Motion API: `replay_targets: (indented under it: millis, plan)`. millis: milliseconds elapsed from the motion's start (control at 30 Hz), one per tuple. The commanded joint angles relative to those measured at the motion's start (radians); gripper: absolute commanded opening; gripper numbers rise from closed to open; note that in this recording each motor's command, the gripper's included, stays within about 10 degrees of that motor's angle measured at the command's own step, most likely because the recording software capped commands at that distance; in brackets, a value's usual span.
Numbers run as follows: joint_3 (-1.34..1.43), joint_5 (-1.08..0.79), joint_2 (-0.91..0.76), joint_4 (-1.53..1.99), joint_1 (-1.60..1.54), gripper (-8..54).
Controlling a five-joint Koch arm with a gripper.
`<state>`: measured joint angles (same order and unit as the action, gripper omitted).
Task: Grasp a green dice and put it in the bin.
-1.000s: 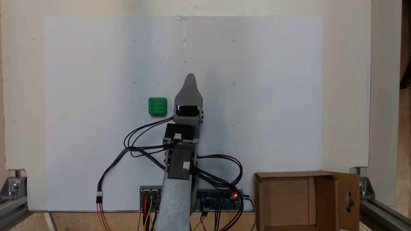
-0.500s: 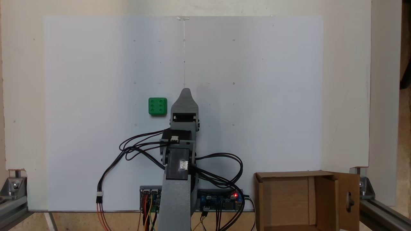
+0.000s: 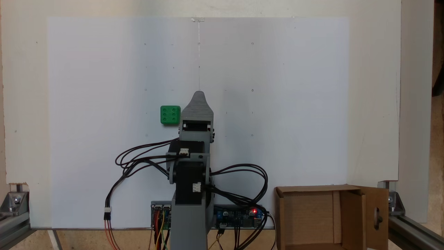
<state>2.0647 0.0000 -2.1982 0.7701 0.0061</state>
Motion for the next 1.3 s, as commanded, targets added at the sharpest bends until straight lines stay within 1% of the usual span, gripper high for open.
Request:
replay_targets:
  millis: [0, 100, 300, 500, 667, 1267]
  plan:
    - [-0.120, 0.091, 0.052, 0.138, -0.028, 43.2]
    - [-0.176, 0.117, 0.106, 0.187, -0.058, 43.2]
    - [-0.229, 0.181, 0.135, 0.224, -0.133, 43.2]
    - [-0.293, 0.296, 0.167, 0.245, -0.192, 43.5]
    - [-0.393, 0.379, 0.225, 0.345, -0.222, 44.3]
    - [-0.422, 0.426, 0.308, 0.327, -0.388, 44.0]
